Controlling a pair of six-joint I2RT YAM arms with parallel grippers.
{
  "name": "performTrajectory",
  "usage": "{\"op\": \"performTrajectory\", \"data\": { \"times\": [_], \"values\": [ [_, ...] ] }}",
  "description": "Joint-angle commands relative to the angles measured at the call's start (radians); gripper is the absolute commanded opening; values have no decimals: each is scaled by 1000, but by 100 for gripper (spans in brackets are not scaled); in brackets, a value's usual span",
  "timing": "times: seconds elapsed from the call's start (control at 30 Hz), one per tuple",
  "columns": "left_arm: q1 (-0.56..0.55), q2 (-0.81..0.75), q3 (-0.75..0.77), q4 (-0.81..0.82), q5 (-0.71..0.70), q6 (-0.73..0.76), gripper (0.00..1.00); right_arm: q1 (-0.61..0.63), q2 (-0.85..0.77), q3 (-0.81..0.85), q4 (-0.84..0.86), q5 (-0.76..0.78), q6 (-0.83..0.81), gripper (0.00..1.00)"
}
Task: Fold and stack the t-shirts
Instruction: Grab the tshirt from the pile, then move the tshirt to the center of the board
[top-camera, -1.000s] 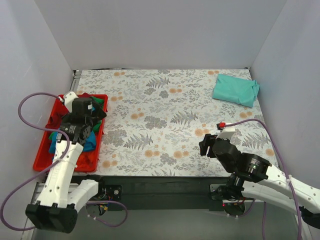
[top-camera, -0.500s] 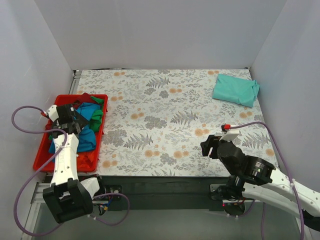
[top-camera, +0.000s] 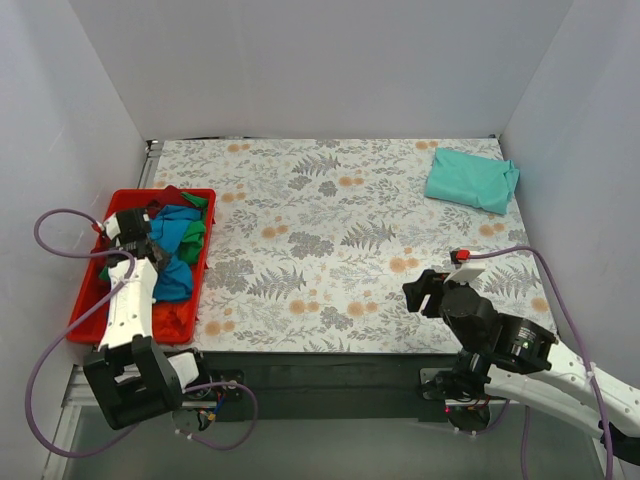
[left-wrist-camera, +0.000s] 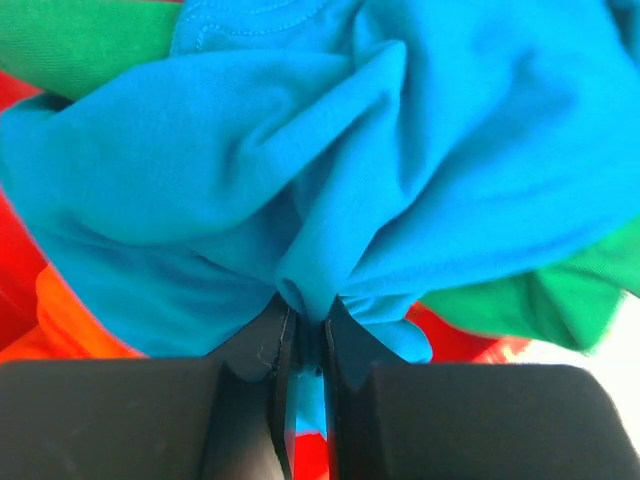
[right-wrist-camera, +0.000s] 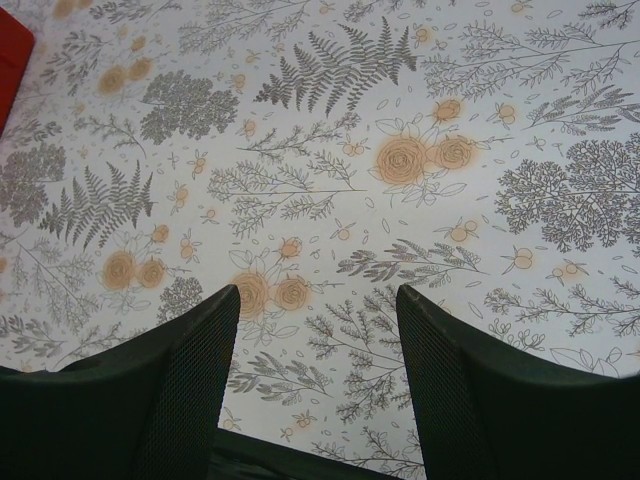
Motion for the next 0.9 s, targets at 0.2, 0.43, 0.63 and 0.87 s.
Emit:
{"op": "performTrajectory", "data": {
  "times": [0.2,0.43,0.63,0.87],
  "values": [
    [6,-161,448,-218,79,42,0,-4,17,-3,19,21,26,70],
    [-11,-147,640,-318,115,-10,0,-4,68,22,19,10,31,70],
    [-11,-250,581,-196,452,-91,0,-3,79,29,19,8,29,70],
    [-14,-220,670,5,860,-272,0,-4,100,34,20,2,29,70]
  ]
}}
